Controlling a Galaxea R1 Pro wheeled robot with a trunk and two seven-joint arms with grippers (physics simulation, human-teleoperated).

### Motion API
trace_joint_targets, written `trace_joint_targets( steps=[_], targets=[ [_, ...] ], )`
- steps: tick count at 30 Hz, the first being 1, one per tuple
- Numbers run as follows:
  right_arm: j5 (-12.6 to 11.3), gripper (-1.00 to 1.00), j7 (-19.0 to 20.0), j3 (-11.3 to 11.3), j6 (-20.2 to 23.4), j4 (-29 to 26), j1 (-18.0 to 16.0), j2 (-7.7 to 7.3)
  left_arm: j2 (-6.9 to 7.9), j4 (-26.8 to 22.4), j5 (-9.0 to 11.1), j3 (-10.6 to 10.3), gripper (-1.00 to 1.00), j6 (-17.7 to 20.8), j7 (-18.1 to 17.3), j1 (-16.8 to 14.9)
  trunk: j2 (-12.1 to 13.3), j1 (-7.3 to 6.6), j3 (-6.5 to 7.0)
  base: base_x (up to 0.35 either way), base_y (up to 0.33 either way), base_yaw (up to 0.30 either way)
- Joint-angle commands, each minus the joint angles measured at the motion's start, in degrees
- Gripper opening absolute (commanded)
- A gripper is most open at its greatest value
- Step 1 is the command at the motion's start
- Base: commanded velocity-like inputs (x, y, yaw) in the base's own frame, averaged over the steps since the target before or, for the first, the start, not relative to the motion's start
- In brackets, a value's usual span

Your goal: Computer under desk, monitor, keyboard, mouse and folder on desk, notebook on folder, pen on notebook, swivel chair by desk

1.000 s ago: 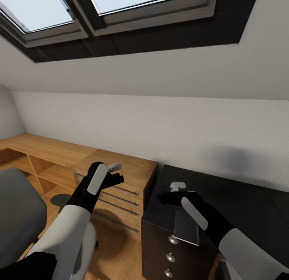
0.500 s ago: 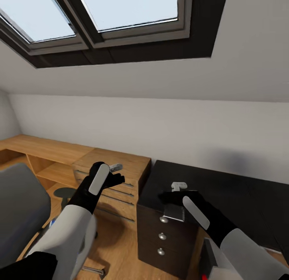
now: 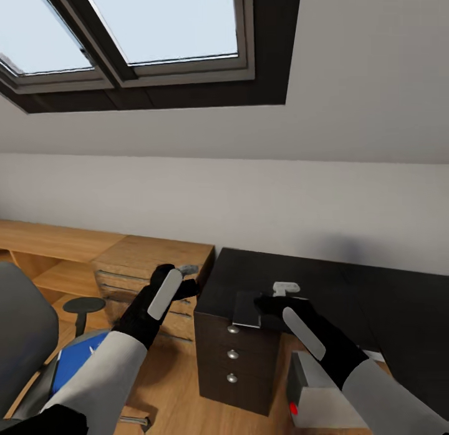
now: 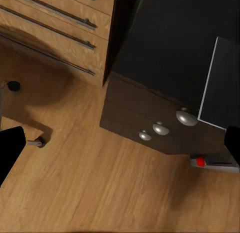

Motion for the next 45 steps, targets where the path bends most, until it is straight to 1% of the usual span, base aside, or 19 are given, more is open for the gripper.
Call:
trace_joint_targets(
  steps=[1,3,5,8,13,16,20,28,31,33,34,35,36,37,38,39,40,43,45],
  targets=[
    [-0.80,-1.00,-2.24,0.25,-0.55,-1.30,0.51,-0.05,0.05,-0.07,0.55,-1.47,1.00,-1.84,0.59,0.50,0.35,-0.21,0.16,-0.012,0.000,-0.228],
    [-0.78,-1.00,-4.57,0.26,-1.06,-4.18,1.90,-0.08,0.10,-0.11,0.51,-4.49,1.00,-5.15,0.61,1.59,1.15,-0.65,0.65,-0.006,0.000,-0.232],
    [-0.75,-1.00,-5.93,0.22,-1.25,-6.21,3.13,-0.11,0.19,-0.19,0.50,-6.81,1.00,-6.77,0.61,2.50,1.96,-1.09,1.13,-0.003,0.000,-0.235],
    [-0.43,-1.00,-8.18,0.26,-1.54,-7.90,5.85,-0.10,0.31,-0.24,0.49,-8.91,1.00,-8.06,0.73,3.87,3.16,-1.75,1.85,-0.001,0.000,-0.238],
    [0.46,-1.00,-11.12,0.34,-3.92,-8.37,9.17,-0.13,0.39,-0.26,0.48,-9.74,1.00,-8.72,0.90,5.64,5.17,-2.85,3.04,0.000,0.000,-0.242],
    [1.62,-1.00,-11.92,0.37,-6.59,-8.44,10.99,-0.14,0.43,-0.26,0.49,-9.89,1.00,-10.75,0.83,7.12,6.37,-3.51,3.75,0.000,0.000,-0.245],
    [3.74,-1.00,-12.15,0.55,-7.97,-8.29,12.89,-0.10,0.45,-0.26,0.45,-10.47,1.00,-16.00,0.61,10.03,7.97,-4.39,4.70,0.000,0.000,-0.245],
    [5.54,-1.00,-12.09,0.76,-11.35,-5.39,14.77,0.02,1.47,-0.26,0.40,-11.67,1.00,-18.43,0.56,15.42,11.18,-6.14,6.53,0.000,0.000,-0.246],
    [5.64,-1.00,-12.05,1.78,-13.21,-3.98,15.37,0.04,2.18,-0.21,0.40,-11.76,1.00,-18.59,0.51,17.41,12.38,-6.80,7.16,-0.011,0.000,-0.243],
    [5.62,-1.00,-12.07,4.49,-15.82,-2.87,15.96,0.07,3.42,0.11,0.41,-11.80,1.00,-19.03,0.39,19.62,13.19,-7.24,7.53,-0.223,0.000,-0.080],
    [5.61,-1.00,-12.05,6.73,-18.94,0.31,16.47,0.29,4.05,1.02,0.50,-11.81,1.00,-23.49,0.28,21.39,13.59,-7.46,7.71,-0.318,0.000,-0.013],
    [5.61,-1.00,-12.04,6.93,-19.48,0.82,16.50,0.32,4.14,1.36,0.50,-11.81,1.00,-24.38,0.26,21.60,13.99,-7.68,7.89,-0.322,0.000,-0.010],
    [5.61,-1.00,-11.95,7.33,-21.04,2.23,16.55,0.36,4.43,2.68,0.49,-11.85,1.00,-26.94,0.20,22.15,14.39,-7.90,8.07,-0.328,0.000,-0.005],
    [5.61,-1.00,-11.66,7.96,-23.46,6.80,16.60,0.95,5.43,10.30,0.43,-11.92,1.00,-32.65,-0.25,23.38,14.39,-7.90,8.07,-0.030,0.000,0.000],
    [5.61,-1.00,-11.63,8.01,-23.56,7.60,16.61,1.28,5.54,11.75,0.42,-11.93,1.00,-33.89,-0.72,23.44,14.39,-7.90,8.07,-0.019,0.000,0.000],
    [6.22,-1.00,-11.44,8.93,-28.07,14.06,16.61,3.88,5.73,20.45,0.40,-13.21,1.00,-39.40,-6.45,23.54,14.39,-7.90,8.07,-0.002,0.000,0.000],
    [7.00,-1.00,-11.45,10.39,-29.97,16.22,16.61,4.45,5.77,23.22,0.40,-14.18,1.00,-40.40,-8.50,23.54,14.39,-7.90,8.07,0.000,0.000,0.000],
    [8.26,-1.00,-10.38,10.83,-30.43,17.11,16.25,5.41,4.80,24.07,0.14,-13.88,1.00,-41.32,-9.39,23.55,14.38,-7.90,8.06,0.000,0.000,0.000],
    [8.26,-1.00,-9.69,10.83,-30.80,17.74,16.25,5.79,4.62,24.71,0.14,-13.88,1.00,-41.97,-9.59,23.55,14.38,-7.90,8.06,0.000,0.000,0.000]
  ],
)
